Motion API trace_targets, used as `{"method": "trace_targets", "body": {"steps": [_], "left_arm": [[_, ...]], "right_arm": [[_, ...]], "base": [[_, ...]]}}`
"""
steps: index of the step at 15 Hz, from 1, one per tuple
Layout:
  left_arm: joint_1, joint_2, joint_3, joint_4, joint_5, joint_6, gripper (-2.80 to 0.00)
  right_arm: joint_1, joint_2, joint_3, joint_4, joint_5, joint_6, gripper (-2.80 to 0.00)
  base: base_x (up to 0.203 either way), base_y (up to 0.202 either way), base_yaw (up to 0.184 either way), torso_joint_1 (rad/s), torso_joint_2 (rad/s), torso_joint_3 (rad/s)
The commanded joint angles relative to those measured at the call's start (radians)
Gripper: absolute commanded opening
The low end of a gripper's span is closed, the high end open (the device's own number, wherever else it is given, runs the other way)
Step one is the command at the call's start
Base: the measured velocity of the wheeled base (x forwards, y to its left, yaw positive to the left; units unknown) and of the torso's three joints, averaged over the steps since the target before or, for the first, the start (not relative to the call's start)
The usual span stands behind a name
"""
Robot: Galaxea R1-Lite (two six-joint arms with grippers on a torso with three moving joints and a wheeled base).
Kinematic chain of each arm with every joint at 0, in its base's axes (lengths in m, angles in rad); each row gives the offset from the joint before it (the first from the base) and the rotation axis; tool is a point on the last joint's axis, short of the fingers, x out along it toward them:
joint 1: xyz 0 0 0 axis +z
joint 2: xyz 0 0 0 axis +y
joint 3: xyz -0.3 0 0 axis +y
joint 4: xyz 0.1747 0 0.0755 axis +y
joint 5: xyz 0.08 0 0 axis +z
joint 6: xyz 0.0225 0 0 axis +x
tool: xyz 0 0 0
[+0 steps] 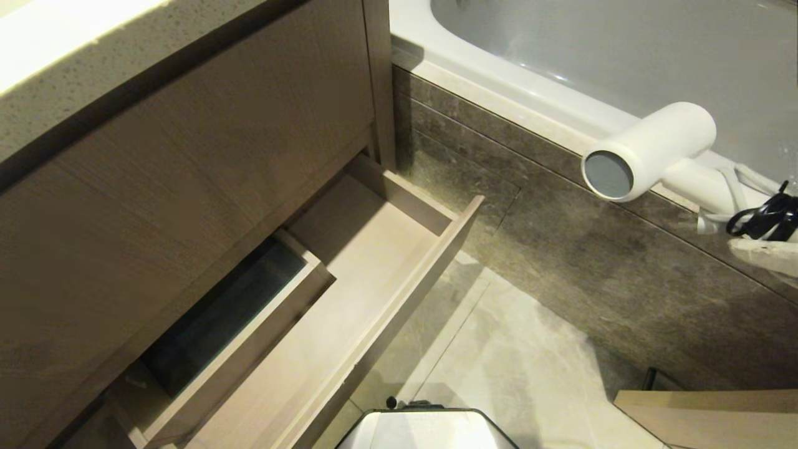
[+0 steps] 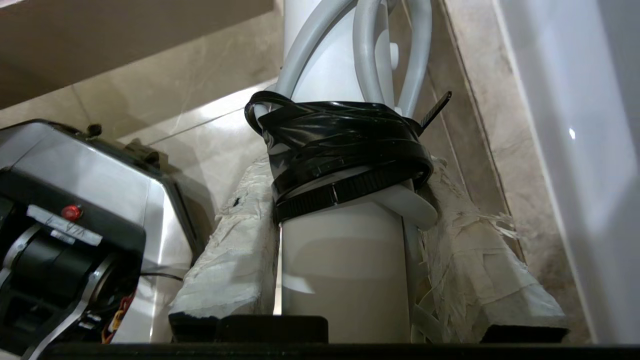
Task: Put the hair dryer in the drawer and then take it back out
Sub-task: Put it into the drawer
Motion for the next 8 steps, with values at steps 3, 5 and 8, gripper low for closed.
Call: {"method": "trace_targets", "body": {"steps": [3, 5, 8], "left_arm": [[0.000, 0.000, 0.000, 0.002, 0.000, 0.000, -2.80], [0.000, -0.001, -0.001, 0.001, 0.000, 0.000, -2.80], [0.000, -0.002, 0.000, 0.000, 0.000, 0.000, -2.80]], "right_arm": [[0.001, 0.000, 0.003, 0.008, -0.001, -0.001, -2.80], [-0.005, 0.002, 0.007, 0.004, -0.004, 0.008, -2.80], [-0.006, 0.000, 0.009, 0.002, -0.004, 0.008, -2.80]], "base": [[0.000, 0.000, 0.000, 0.000, 0.00, 0.000], [0.000, 0.000, 0.000, 0.000, 0.00, 0.000], [0.005, -0.003, 0.078, 0.003, 0.00, 0.000]]}}
